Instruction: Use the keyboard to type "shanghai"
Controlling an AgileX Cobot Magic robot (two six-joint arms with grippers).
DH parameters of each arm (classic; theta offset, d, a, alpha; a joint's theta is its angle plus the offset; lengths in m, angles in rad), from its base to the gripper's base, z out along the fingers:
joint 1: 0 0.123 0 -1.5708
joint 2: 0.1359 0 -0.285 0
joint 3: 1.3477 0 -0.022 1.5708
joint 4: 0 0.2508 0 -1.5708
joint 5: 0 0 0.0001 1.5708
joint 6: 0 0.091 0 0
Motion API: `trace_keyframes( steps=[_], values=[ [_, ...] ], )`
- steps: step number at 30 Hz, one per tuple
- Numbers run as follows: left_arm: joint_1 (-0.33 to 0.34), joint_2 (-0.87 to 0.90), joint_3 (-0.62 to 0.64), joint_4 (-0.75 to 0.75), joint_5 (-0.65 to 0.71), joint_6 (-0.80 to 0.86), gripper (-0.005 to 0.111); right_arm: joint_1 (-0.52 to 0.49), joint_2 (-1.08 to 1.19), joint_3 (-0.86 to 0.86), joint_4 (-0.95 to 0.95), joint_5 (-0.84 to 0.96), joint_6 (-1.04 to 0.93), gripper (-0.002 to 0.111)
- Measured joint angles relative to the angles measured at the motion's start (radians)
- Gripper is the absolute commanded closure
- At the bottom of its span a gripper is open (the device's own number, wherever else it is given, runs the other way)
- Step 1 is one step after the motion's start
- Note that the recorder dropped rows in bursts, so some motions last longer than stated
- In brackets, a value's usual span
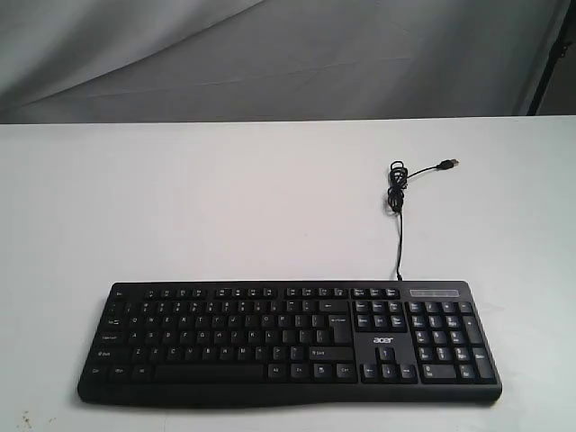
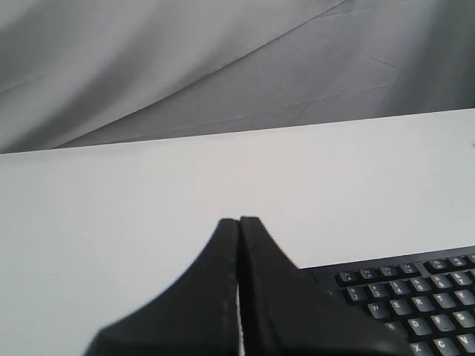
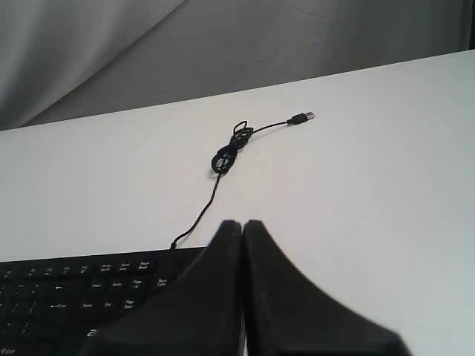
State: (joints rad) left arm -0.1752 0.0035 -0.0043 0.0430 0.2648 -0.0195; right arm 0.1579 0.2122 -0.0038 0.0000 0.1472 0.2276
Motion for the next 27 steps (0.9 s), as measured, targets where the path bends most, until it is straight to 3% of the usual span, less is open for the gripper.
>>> trace_keyframes(
  steps=[21, 27],
  values=[
    [0.000, 0.000, 0.000, 0.000, 0.000, 0.000, 0.107, 0.000, 0.000, -0.004, 0.000, 0.017, 0.000, 0.108],
    [0.000, 0.000, 0.000, 0.000, 0.000, 0.000, 0.107, 0.000, 0.033, -0.217, 0.000, 0.216, 0.000, 0.108]
  ],
)
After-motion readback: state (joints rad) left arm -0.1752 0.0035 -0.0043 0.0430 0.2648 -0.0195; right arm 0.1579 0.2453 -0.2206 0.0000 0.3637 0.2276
